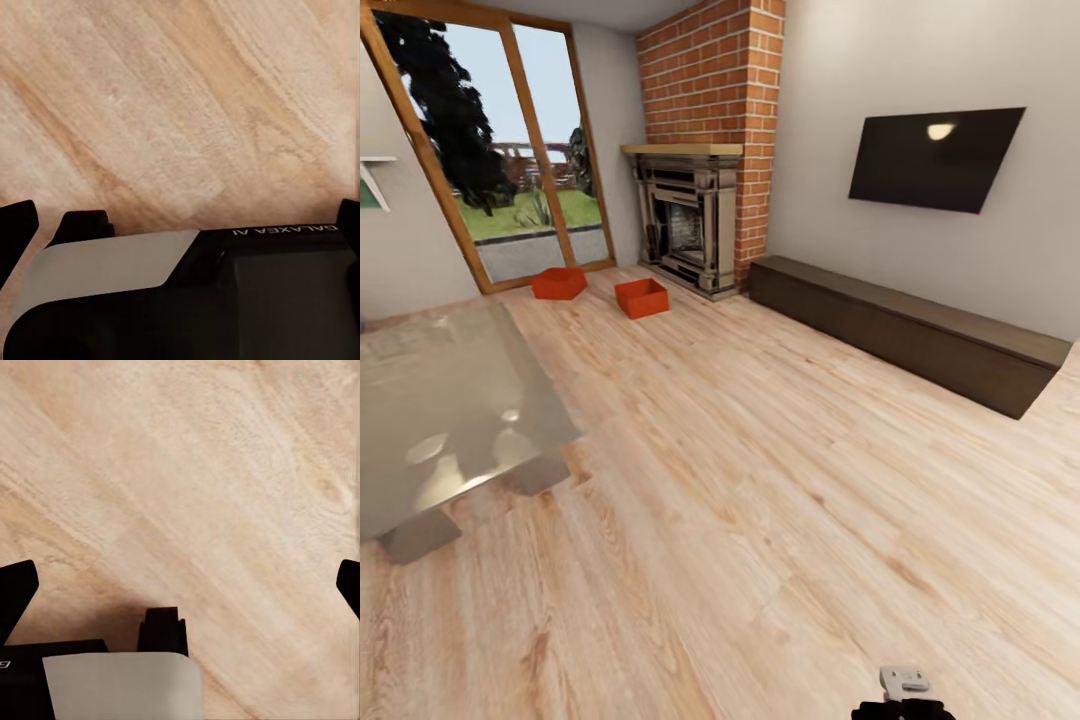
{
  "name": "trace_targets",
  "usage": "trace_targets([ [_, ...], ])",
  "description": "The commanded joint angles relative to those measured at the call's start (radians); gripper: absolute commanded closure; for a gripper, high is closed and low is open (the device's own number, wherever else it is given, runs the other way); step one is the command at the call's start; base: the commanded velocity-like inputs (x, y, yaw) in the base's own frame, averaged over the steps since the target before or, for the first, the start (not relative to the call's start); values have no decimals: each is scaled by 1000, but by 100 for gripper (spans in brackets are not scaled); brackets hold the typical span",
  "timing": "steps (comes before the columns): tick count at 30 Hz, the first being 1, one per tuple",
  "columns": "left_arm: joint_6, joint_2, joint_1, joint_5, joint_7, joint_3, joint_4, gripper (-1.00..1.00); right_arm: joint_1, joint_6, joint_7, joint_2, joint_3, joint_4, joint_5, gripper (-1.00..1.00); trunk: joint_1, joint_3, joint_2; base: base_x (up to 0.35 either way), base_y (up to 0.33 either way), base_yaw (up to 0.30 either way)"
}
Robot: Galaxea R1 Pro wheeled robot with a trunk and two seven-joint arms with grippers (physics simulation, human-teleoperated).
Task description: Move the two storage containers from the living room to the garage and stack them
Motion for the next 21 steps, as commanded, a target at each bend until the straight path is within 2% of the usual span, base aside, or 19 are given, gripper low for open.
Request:
trace_targets([
  [1,1,0,0,-1,0,-2,-1,-100,0,5,1,-1,8,-2,-9,-100,0,-1,0,292,-163,151],
  [21,0,0,0,-1,0,-2,-1,-100,0,5,1,-1,8,-2,-9,-100,0,-1,0,292,-163,26],
])
